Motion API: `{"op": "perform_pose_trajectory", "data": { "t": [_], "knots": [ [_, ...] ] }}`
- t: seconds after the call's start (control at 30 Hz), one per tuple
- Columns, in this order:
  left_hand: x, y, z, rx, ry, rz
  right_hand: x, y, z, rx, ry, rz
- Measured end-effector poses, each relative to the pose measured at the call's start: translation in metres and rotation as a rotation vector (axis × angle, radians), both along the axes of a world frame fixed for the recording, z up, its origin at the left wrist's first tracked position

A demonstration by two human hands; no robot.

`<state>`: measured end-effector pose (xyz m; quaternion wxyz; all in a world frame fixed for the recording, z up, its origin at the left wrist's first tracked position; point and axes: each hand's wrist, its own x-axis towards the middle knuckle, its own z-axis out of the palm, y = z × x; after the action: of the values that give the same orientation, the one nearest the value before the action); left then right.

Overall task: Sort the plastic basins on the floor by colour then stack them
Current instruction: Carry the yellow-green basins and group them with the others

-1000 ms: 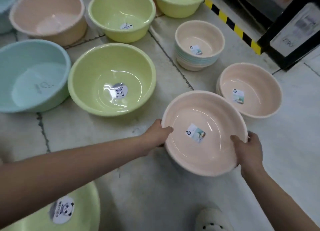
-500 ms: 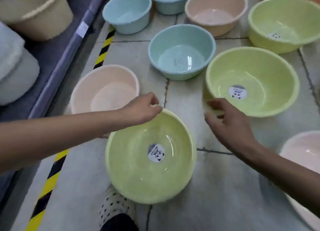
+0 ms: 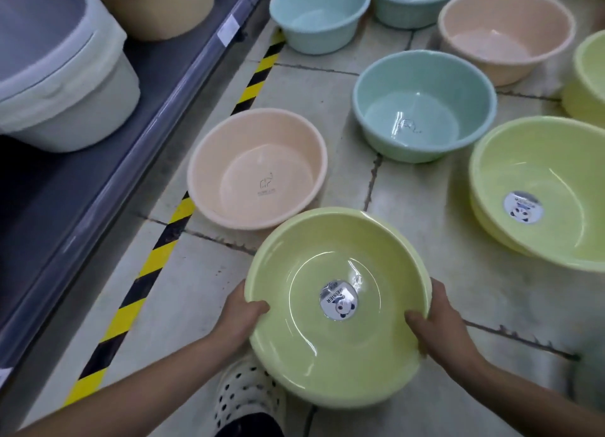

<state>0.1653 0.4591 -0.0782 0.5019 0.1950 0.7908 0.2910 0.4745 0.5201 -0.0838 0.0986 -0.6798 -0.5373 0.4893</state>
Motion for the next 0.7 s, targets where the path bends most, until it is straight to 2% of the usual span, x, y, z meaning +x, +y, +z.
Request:
{"op": "perform_pose_trajectory", "data": {
  "t": [0.13, 0.27, 0.5, 0.7],
  "knots": [
    [0.012, 0.025, 0.011, 0.059, -0.078, 0.023, 0.010, 0.009, 0.004, 0.006, 0.038, -0.115],
    [0.032, 0.077, 0.041, 0.160, -0.113, -0.095, 0.036, 0.034, 0.038, 0.125, 0.067, -0.252],
    [0.112, 0.244, 0.110, 0.408, -0.125, -0.340, 0.111, 0.118, 0.120, 0.379, 0.097, -0.615],
    [0.207, 0.349, 0.119, 0.359, -0.157, -0.678, 0.195, 0.170, 0.133, 0.298, 0.006, -0.716]
  ]
}}
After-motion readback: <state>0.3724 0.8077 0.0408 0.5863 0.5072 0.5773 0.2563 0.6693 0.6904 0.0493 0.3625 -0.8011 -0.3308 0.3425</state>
